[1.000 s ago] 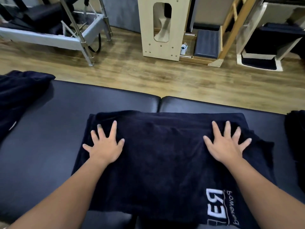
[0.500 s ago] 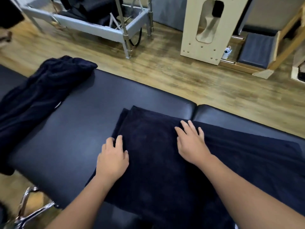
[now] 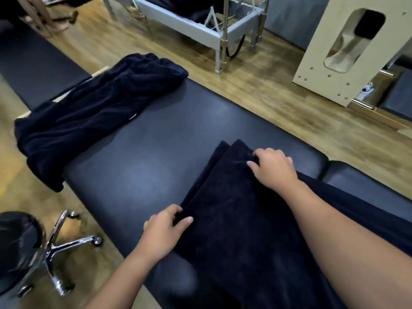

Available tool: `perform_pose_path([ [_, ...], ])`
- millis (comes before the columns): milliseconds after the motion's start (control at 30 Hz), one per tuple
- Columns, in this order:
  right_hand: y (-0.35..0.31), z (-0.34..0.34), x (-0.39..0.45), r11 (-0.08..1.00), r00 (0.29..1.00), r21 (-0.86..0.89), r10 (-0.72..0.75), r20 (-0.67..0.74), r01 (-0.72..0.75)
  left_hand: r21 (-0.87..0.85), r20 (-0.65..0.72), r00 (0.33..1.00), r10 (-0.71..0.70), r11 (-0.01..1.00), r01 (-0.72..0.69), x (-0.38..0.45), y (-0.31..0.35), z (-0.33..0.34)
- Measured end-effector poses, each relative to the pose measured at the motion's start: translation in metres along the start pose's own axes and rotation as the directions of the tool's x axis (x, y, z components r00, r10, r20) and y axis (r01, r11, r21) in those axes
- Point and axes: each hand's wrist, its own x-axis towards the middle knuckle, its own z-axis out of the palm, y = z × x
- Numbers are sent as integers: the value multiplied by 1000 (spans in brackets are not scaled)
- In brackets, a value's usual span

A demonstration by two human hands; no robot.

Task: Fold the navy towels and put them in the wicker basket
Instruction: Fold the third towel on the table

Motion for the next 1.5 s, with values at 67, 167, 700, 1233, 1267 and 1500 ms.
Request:
perform_pose_path([
  [67, -28, 1, 14, 997, 998, 64, 45, 36, -47, -35, 29, 1000, -3, 999, 4, 3, -5, -1],
  [167, -49, 10, 35, 977, 980, 94, 186, 71, -193, -169, 42, 999, -6, 986, 14, 4, -10, -7],
  [700, -126, 25, 48, 958, 980, 245, 108, 169, -148, 39, -78, 990, -120, 992, 124, -30, -64, -30],
  [1233, -156, 47, 52, 984, 983, -92, -162, -84, 155, 321, -91, 988, -128, 935, 151, -44, -81, -33],
  [1267, -154, 49, 44, 966, 962, -187, -211, -176, 178, 398, -88, 989, -116, 907, 142, -44, -72, -33],
  [1500, -122, 62, -42, 948, 942, -42, -318, -105, 315, 510, 59, 893, 445, 756, -411, -19, -4, -7],
])
